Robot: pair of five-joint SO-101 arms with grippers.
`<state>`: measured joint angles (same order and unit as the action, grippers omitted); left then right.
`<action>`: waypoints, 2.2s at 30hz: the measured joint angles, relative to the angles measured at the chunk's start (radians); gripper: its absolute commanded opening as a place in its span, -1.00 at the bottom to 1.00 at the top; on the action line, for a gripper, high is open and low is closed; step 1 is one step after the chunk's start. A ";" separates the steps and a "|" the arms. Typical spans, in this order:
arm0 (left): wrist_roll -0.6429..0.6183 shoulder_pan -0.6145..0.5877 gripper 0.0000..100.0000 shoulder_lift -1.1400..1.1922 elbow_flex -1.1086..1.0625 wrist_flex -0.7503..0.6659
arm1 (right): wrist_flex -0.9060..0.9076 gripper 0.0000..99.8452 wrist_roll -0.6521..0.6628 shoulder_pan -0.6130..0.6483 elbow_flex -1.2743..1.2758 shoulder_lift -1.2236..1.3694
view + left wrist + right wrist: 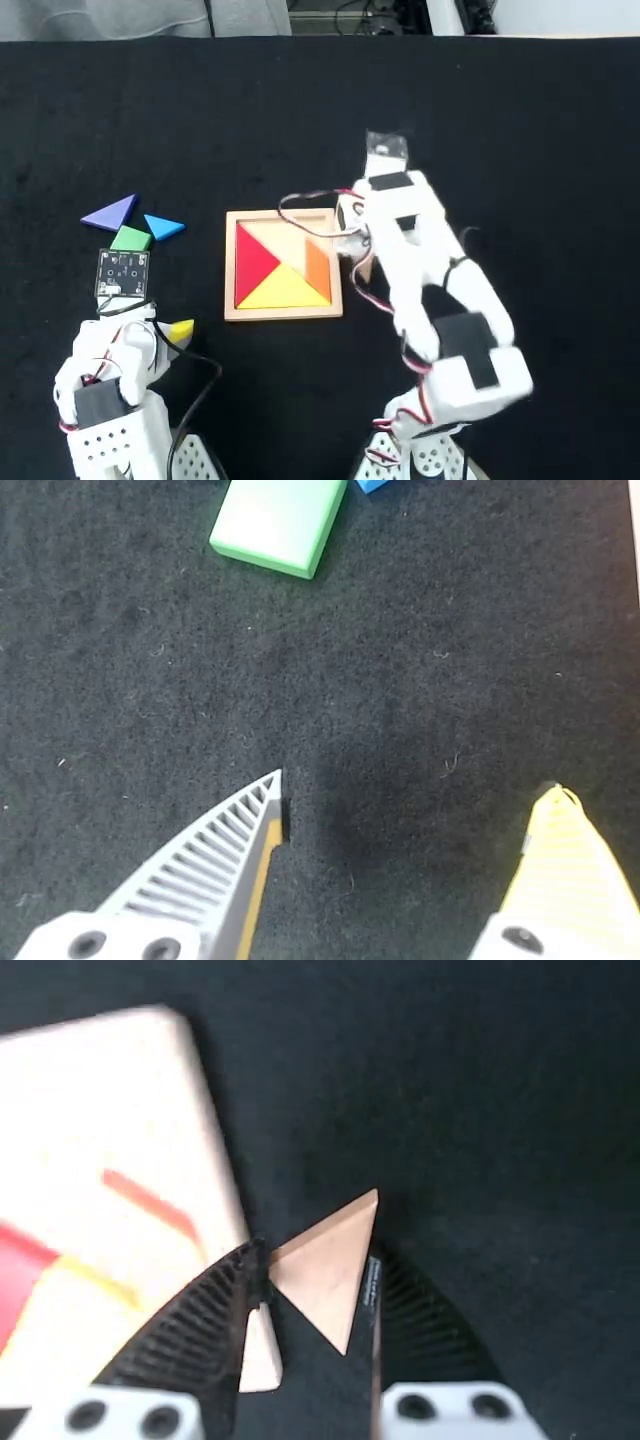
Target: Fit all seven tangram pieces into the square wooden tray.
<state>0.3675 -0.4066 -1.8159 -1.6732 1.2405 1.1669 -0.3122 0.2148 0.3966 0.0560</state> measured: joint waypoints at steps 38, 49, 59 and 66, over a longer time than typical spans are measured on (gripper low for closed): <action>0.000 0.000 -0.25 0.000 0.000 0.000 | 0.072 -0.51 -0.017 0.299 -0.292 0.258; 0.000 0.000 -0.25 0.000 0.000 0.000 | 0.071 -0.98 0.057 0.298 -0.336 0.255; 0.000 0.000 -0.25 0.000 0.000 0.000 | -0.018 -0.88 0.110 0.298 -0.382 0.351; 0.000 0.000 -0.25 0.000 0.000 0.000 | 0.064 -0.88 0.110 0.299 -0.431 0.423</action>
<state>0.3675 -0.4066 -1.8159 -1.6732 1.2405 1.2313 -0.2018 0.5140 -0.0345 0.4795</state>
